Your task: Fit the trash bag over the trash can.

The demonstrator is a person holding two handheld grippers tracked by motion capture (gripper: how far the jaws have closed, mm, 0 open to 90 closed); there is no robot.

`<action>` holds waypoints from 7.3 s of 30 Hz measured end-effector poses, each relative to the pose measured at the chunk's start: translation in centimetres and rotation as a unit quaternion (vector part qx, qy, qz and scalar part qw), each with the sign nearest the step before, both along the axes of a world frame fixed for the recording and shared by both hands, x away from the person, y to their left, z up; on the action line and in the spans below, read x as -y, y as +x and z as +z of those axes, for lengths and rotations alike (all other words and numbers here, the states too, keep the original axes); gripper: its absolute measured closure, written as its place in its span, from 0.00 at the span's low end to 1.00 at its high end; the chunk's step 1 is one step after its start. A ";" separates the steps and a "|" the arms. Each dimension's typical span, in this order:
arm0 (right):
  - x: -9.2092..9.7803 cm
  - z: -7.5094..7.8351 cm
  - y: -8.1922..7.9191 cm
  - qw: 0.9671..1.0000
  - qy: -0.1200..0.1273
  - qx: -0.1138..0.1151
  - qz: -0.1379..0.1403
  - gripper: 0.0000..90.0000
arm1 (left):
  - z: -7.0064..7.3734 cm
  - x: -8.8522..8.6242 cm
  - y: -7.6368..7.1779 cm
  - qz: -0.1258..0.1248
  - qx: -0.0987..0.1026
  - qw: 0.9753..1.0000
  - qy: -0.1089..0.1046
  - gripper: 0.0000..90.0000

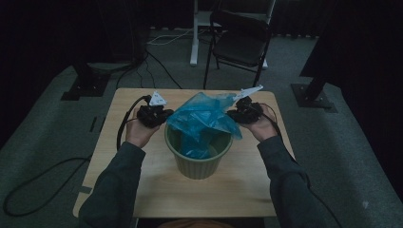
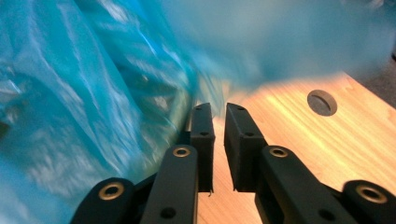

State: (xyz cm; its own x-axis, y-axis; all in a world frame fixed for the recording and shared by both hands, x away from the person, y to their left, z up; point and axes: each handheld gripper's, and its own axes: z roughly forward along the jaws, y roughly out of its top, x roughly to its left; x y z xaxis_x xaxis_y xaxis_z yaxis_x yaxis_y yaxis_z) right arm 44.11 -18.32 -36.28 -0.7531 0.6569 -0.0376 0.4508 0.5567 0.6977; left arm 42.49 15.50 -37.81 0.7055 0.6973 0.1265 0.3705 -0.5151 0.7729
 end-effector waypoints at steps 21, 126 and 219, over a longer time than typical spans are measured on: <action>0.9 2.4 -4.9 0.991 0.084 0.051 0.089 0.72 | -0.5 -0.4 -0.1 -0.008 -0.028 1.000 -0.004 0.98; 3.1 0.4 -8.7 0.994 0.094 0.012 0.054 0.94 | -0.6 -4.4 -9.4 -0.097 -0.036 0.988 -0.111 1.00; 3.3 -2.2 -11.9 0.989 0.065 -0.023 0.134 1.00 | -3.6 -2.7 -11.1 -0.147 -0.075 0.971 -0.173 0.79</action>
